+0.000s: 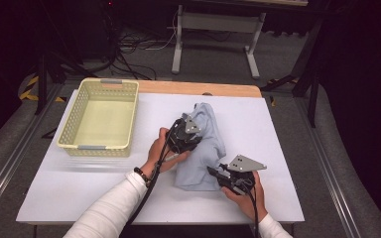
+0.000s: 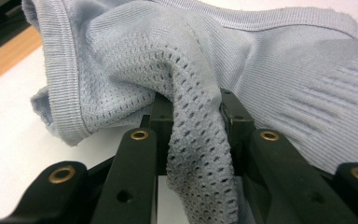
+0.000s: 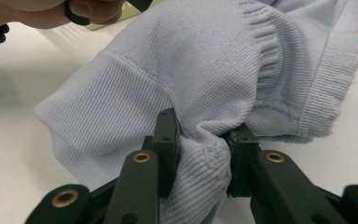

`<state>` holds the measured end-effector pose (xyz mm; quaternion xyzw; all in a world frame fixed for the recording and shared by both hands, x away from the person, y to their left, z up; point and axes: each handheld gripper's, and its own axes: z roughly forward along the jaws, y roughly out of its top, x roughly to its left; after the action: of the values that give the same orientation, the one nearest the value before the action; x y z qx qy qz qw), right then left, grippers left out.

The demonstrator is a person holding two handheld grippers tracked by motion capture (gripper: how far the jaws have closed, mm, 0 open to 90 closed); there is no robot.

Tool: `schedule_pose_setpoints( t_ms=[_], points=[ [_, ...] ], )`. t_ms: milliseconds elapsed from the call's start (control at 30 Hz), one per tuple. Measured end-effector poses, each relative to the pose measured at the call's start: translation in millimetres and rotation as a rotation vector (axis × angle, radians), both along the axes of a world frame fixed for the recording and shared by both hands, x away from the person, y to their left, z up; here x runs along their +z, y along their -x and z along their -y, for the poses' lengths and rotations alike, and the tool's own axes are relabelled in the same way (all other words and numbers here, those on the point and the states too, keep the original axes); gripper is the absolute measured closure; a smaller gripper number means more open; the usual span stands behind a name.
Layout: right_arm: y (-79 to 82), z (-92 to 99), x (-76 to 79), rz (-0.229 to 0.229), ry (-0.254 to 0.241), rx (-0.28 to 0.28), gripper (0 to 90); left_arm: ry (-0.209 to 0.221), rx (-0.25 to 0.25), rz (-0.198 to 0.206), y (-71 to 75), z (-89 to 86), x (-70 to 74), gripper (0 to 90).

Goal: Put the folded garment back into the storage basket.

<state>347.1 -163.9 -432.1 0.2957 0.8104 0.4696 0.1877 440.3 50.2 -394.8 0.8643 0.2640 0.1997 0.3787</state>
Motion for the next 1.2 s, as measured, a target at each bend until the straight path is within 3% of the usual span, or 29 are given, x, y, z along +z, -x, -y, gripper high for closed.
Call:
schedule_pose_setpoints(
  t_ms=[867, 1200],
  points=[
    [-34.9, -24.8, 21.4, 0.042, -0.050, 0.002, 70.8, -0.043, 0.078, 0.051, -25.7, -17.5, 34.5, 72.3],
    [-53.0, -38.2, 33.3, 0.054, -0.066, 0.011, 70.8, -0.081, 0.116, 0.085, -38.7, -28.6, 50.0, 72.5]
  ],
)
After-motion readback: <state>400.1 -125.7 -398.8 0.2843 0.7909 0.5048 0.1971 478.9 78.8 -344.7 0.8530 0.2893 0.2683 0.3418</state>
